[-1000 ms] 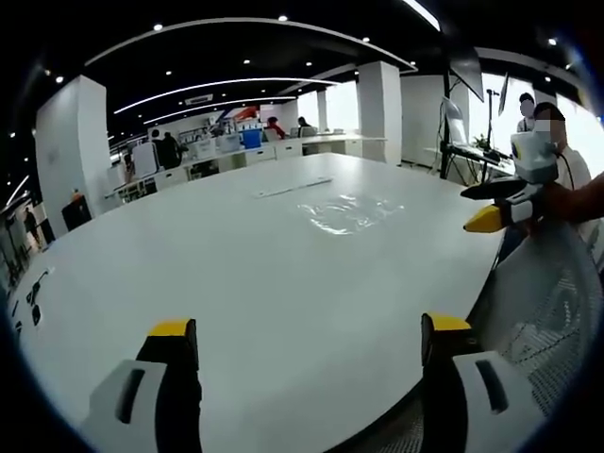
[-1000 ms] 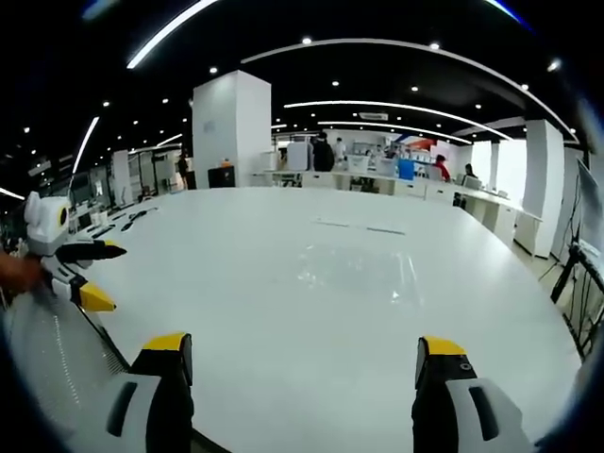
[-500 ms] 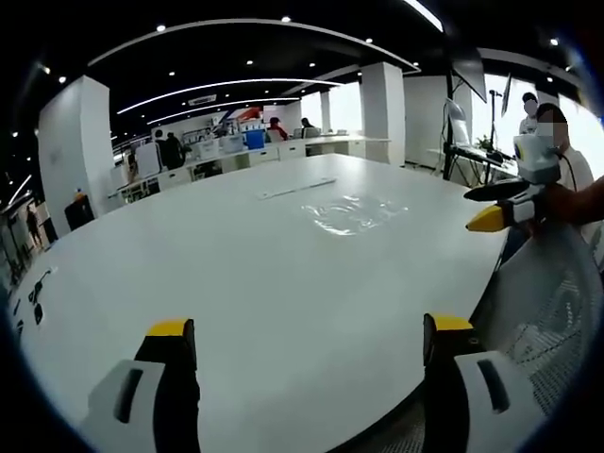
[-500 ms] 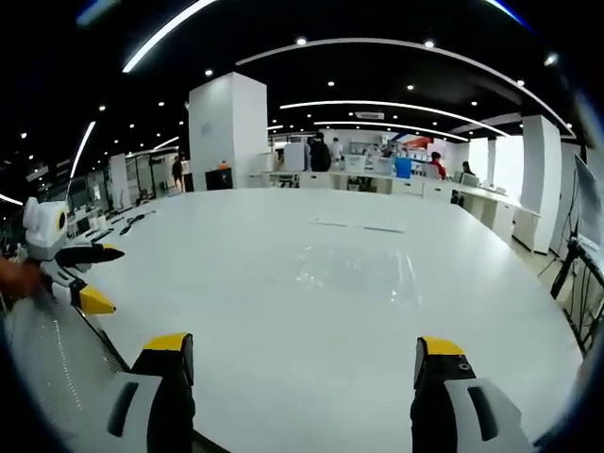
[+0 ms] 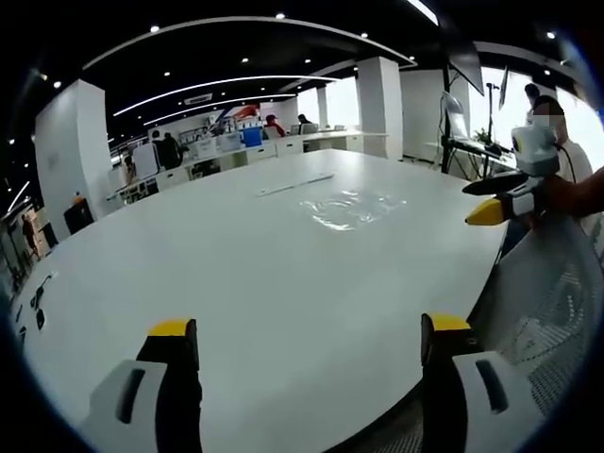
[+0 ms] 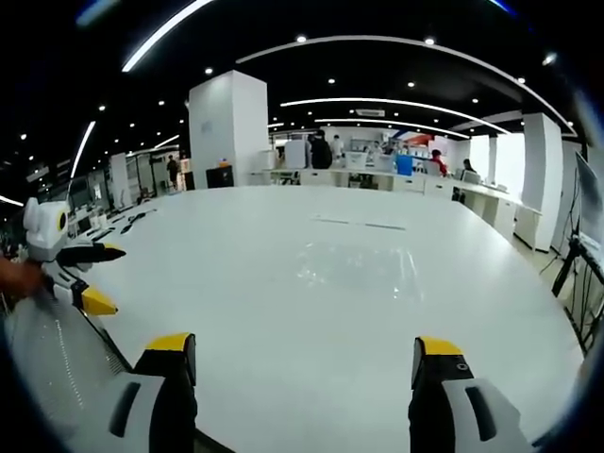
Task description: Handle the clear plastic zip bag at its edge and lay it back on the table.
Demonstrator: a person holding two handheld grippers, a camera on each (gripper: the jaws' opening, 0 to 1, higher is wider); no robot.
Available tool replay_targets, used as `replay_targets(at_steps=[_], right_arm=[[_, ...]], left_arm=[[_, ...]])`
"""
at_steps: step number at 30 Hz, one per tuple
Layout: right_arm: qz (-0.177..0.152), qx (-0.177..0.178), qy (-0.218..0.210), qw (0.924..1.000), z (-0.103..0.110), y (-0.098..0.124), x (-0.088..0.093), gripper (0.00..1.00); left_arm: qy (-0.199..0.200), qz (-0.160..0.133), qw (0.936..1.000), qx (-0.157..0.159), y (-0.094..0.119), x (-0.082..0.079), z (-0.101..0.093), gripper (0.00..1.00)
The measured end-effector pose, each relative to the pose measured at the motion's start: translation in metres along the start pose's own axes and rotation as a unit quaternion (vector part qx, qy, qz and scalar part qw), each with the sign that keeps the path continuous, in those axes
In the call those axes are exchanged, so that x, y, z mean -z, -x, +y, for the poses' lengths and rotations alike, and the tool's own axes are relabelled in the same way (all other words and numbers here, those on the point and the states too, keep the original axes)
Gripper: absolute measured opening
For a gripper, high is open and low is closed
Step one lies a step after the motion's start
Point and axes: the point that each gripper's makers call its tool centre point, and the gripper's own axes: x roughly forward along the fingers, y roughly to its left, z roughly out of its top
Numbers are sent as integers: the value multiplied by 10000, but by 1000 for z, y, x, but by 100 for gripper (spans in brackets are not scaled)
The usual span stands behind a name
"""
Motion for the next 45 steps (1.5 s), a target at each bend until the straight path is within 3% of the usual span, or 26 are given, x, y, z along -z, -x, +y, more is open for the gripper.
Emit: replay_targets(at_steps=[10, 25, 45], right_arm=[[138, -17, 33, 9999, 1, 2, 4, 94], [68, -58, -55, 9999, 2, 1, 2, 92], [304, -60, 34, 9995, 1, -1, 10, 91]], left_arm=[[0, 45, 10000, -7, -1, 1, -1, 96], [1, 109, 9999, 0, 0, 3, -2, 94], [30, 168, 9998, 50, 0, 4, -5, 90]])
